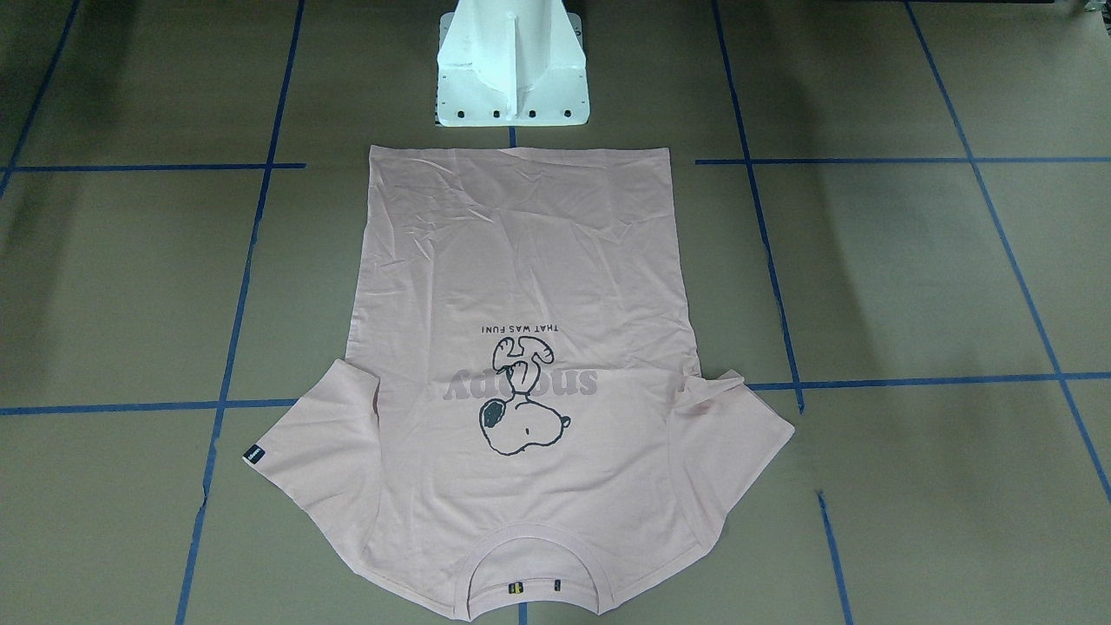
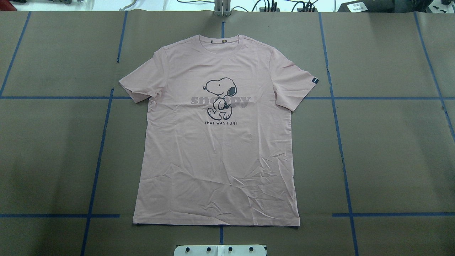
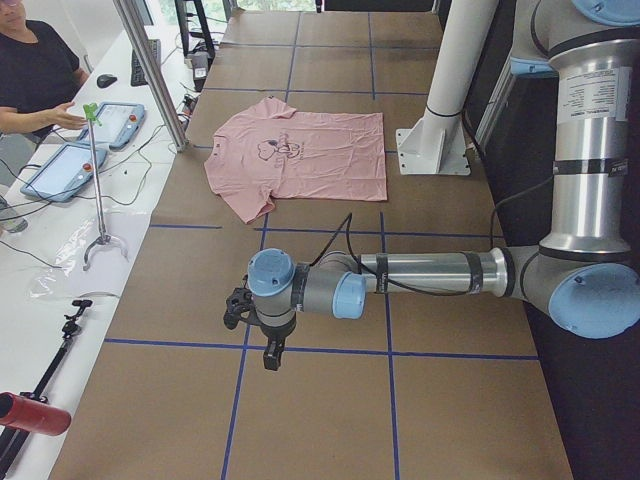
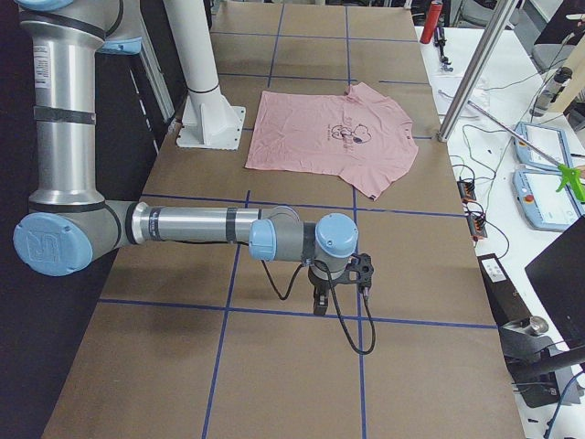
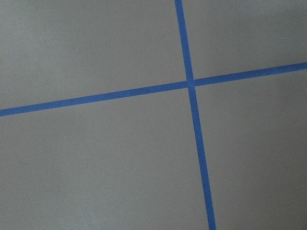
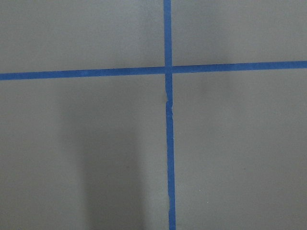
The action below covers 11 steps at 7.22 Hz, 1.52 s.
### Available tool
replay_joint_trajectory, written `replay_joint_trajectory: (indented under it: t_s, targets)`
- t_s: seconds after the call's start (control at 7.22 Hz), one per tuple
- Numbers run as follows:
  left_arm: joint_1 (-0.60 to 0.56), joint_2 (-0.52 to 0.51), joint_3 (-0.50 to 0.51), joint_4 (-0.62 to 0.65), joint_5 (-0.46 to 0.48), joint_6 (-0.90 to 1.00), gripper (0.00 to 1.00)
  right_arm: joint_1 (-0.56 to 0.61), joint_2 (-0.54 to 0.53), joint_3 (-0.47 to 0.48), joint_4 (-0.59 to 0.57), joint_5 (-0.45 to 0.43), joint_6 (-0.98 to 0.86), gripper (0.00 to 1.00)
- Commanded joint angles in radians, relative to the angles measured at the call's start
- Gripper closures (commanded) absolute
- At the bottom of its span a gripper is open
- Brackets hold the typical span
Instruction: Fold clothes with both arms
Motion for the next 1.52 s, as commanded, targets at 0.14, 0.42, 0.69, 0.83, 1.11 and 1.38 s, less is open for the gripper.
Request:
replay_joint_trajectory:
  t_s: [0.14, 0.42, 0.69, 0.83, 1.11, 1.38]
  targets:
    - [0.000, 0.000, -0.008, -0.009, -0.005, 0.000, 0.00, 0.000, 0.047, 0.012, 0.002, -0.005, 0.013, 0.00]
    - [0.000, -0.099, -0.026, -0.002, -0.005, -0.002, 0.00, -0.040, 0.160, -0.004, 0.002, -0.002, 0.021, 0.00]
    - [0.006, -0.146, -0.017, -0.055, -0.043, -0.008, 0.00, -0.132, 0.324, -0.073, 0.000, 0.004, 0.041, 0.00]
    - [0.009, -0.141, -0.027, -0.121, -0.057, -0.011, 0.00, -0.205, 0.381, -0.098, 0.035, 0.004, 0.121, 0.00]
    - [0.011, -0.170, -0.012, -0.140, -0.085, -0.014, 0.00, -0.316, 0.484, -0.267, 0.383, -0.017, 0.439, 0.00]
    - [0.050, -0.199, -0.026, -0.138, -0.076, -0.143, 0.00, -0.477, 0.575, -0.392, 0.634, -0.202, 0.733, 0.00]
